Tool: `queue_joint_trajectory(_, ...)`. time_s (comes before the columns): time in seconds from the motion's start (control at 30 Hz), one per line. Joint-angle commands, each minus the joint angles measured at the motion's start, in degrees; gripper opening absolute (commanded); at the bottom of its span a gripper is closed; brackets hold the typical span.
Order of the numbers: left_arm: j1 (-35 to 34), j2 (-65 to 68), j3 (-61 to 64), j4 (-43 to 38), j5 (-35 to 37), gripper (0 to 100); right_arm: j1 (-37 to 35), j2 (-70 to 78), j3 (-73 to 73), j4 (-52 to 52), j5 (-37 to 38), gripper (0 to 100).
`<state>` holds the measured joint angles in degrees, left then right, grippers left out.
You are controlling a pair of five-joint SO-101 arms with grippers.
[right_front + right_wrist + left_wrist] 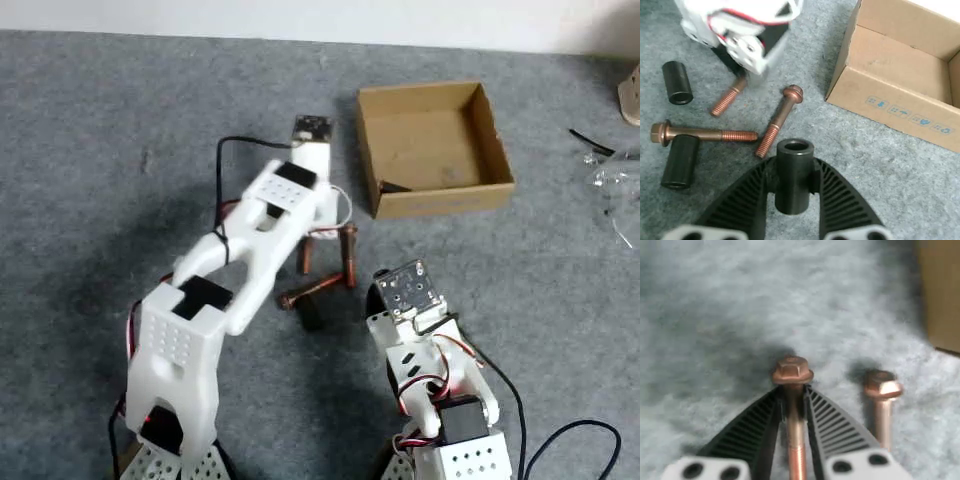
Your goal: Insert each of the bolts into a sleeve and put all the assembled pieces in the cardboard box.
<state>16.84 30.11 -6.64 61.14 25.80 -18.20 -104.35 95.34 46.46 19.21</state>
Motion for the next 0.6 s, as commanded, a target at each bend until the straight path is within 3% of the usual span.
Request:
queue_joint_trajectory(0.0, -1.71, -9.36, -1.01, 4.31, -0.26, 1, 0.48, -1.01, 0.22, -1.98, 0.62, 0.4)
queue_joint_trajectory(0.27, -1.19, -23.69, 9.98, 6.33, -1.93, 1, 0.48, -1.01, 0.22, -1.98, 0.62, 0.4)
queue_joint_trajectory(0.47, -1.19, -38.99, 24.57, -1.85, -2.81, 1, 0.48, -1.01, 0.22, -1.98, 0.62, 0.4)
queue_joint_trajectory(0.57, -0.57, -47.08, 31.96, -6.86, -7.03, 1, 0.48, -1.01, 0.22, -1.98, 0.62, 0.4)
